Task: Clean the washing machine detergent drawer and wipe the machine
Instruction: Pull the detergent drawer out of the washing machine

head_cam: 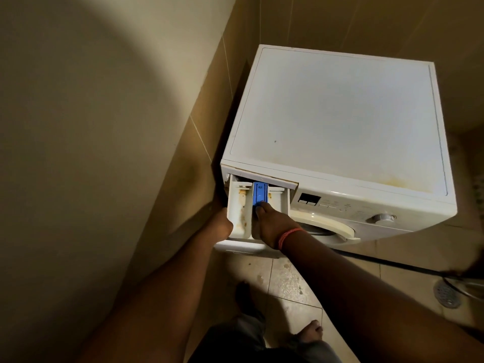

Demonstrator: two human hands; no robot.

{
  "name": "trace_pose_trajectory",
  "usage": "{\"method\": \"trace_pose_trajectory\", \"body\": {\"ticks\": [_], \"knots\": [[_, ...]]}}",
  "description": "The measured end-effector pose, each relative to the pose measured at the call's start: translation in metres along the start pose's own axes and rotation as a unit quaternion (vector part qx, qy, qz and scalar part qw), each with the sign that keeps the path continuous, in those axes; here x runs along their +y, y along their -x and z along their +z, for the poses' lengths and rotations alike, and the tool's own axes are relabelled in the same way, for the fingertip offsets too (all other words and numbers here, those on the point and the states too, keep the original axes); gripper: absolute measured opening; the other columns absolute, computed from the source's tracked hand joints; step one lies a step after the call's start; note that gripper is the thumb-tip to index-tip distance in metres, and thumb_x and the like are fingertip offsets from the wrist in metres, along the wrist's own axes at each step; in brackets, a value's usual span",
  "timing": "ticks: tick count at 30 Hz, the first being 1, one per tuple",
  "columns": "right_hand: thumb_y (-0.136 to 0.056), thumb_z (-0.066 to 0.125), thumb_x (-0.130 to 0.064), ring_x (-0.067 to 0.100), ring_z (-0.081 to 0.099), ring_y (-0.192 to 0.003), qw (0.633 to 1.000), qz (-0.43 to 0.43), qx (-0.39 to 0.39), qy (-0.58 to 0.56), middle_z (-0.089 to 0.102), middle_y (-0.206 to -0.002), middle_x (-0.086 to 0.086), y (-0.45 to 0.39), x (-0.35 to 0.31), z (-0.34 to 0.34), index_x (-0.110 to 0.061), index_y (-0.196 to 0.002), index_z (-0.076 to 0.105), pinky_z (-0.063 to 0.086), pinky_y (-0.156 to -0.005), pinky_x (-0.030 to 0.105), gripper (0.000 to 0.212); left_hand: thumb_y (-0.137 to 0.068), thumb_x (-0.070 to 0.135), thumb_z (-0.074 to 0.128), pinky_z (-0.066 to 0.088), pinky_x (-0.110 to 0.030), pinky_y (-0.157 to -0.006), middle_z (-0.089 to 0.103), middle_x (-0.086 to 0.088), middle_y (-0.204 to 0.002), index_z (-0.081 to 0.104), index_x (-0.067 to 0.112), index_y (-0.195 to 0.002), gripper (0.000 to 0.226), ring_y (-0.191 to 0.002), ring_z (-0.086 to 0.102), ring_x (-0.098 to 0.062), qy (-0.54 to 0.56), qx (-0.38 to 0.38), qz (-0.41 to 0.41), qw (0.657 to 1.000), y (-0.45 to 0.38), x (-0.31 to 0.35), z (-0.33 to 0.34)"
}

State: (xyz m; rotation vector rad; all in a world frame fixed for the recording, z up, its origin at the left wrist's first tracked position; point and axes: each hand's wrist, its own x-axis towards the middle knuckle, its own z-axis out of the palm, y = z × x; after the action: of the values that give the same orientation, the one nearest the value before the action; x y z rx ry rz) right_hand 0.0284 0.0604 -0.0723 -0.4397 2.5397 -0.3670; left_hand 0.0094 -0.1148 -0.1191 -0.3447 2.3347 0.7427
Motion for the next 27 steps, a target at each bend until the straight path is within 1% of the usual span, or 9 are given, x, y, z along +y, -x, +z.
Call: {"method": "trace_pose_trajectory", "body": {"ticks": [3,6,9,12,14,17,21,24,27], "knots": [[-0.099,0.048,-0.019,0.033,0.020,-0.148,0.999,-0.016,-0.045,0.024,0.006,-0.163,0.014,0.007,0.009,0.010,-0.003,-0.154,0.016,0.031,-0.117,0.044,0.065,-0.093,0.002,0.054,0.046,-0.043,-0.104,0.046,-0.010,-0.145,0.037,0.014,-0.145,0.056,-0.128,0.048,-0.033,0.026,0.007,-0.005,1.000,0.006,0.001,0.004],[-0.100,0.044,-0.014,0.032,0.008,-0.151,0.997,-0.036,-0.069,0.006,0.004,-0.164,0.015,0.014,0.017,0.025,0.000,-0.154,0.014,0.016,-0.123,0.040,0.064,-0.087,0.001,0.057,0.051,-0.046,-0.097,0.051,-0.010,-0.141,0.041,0.018,-0.143,0.061,-0.122,0.053,-0.033,0.032,0.032,-0.005,0.999,0.008,-0.003,0.008],[-0.100,0.041,-0.011,0.028,0.003,-0.152,0.997,-0.039,-0.063,-0.034,0.002,-0.164,0.019,0.027,0.018,0.040,0.001,-0.154,0.004,0.016,-0.123,0.037,0.067,-0.085,0.004,0.058,0.051,-0.047,-0.098,0.052,-0.009,-0.140,0.041,0.019,-0.143,0.062,-0.122,0.053,-0.032,0.018,0.033,-0.015,0.999,0.006,-0.018,0.017],[-0.100,0.040,-0.008,0.024,0.011,-0.152,0.997,-0.050,-0.033,-0.056,0.005,-0.165,0.012,0.045,0.016,0.046,-0.005,-0.156,0.005,0.017,-0.121,0.032,0.066,-0.088,0.006,0.057,0.050,-0.049,-0.099,0.051,-0.010,-0.140,0.038,0.017,-0.145,0.061,-0.122,0.052,-0.035,-0.001,0.020,-0.017,1.000,0.017,-0.028,0.027],[-0.099,0.043,-0.009,0.024,0.025,-0.148,0.994,-0.063,0.006,-0.086,0.020,-0.162,0.010,0.058,0.018,0.046,-0.009,-0.156,0.018,0.021,-0.118,0.028,0.062,-0.088,0.008,0.058,0.049,-0.050,-0.099,0.051,-0.011,-0.139,0.037,0.017,-0.146,0.062,-0.121,0.053,-0.036,-0.007,0.021,-0.012,1.000,0.025,-0.031,0.031],[-0.090,0.055,-0.004,0.026,0.059,-0.115,0.975,-0.043,0.145,-0.162,0.055,-0.135,0.009,0.081,0.029,0.046,-0.014,-0.139,0.050,0.043,-0.094,0.025,0.050,-0.089,0.012,0.058,0.049,-0.049,-0.099,0.053,-0.010,-0.137,0.039,0.018,-0.144,0.059,-0.119,0.055,-0.033,-0.010,0.025,-0.002,1.000,0.039,-0.031,0.036],[-0.091,0.057,-0.005,0.025,0.057,-0.104,0.928,0.085,0.291,-0.218,0.053,-0.120,0.010,0.104,0.055,0.041,-0.008,-0.121,0.058,0.051,-0.090,0.034,0.030,-0.091,0.011,0.056,0.047,-0.046,-0.102,0.050,-0.009,-0.142,0.038,0.016,-0.145,0.057,-0.125,0.051,-0.032,-0.002,0.024,0.008,1.000,0.072,-0.008,0.038],[-0.098,0.056,-0.024,0.015,0.059,-0.088,0.868,0.172,0.214,-0.413,0.057,-0.115,0.009,0.124,0.077,0.037,-0.009,-0.118,0.055,0.055,-0.073,0.026,0.025,-0.092,0.006,0.052,0.051,-0.039,-0.094,0.051,-0.011,-0.139,0.039,0.013,-0.144,0.053,-0.119,0.054,-0.031,0.010,0.015,0.022,1.000,0.098,0.017,0.042],[-0.099,0.052,-0.040,0.020,0.065,-0.097,0.809,0.171,0.104,-0.552,0.066,-0.114,0.005,0.154,0.094,0.040,-0.017,-0.124,0.056,0.056,-0.090,0.042,0.034,-0.093,0.007,0.051,0.049,-0.027,-0.063,0.057,-0.012,-0.123,0.043,0.011,-0.139,0.046,-0.093,0.059,-0.023,0.012,0.004,0.035,0.999,0.121,0.044,0.052]]}}
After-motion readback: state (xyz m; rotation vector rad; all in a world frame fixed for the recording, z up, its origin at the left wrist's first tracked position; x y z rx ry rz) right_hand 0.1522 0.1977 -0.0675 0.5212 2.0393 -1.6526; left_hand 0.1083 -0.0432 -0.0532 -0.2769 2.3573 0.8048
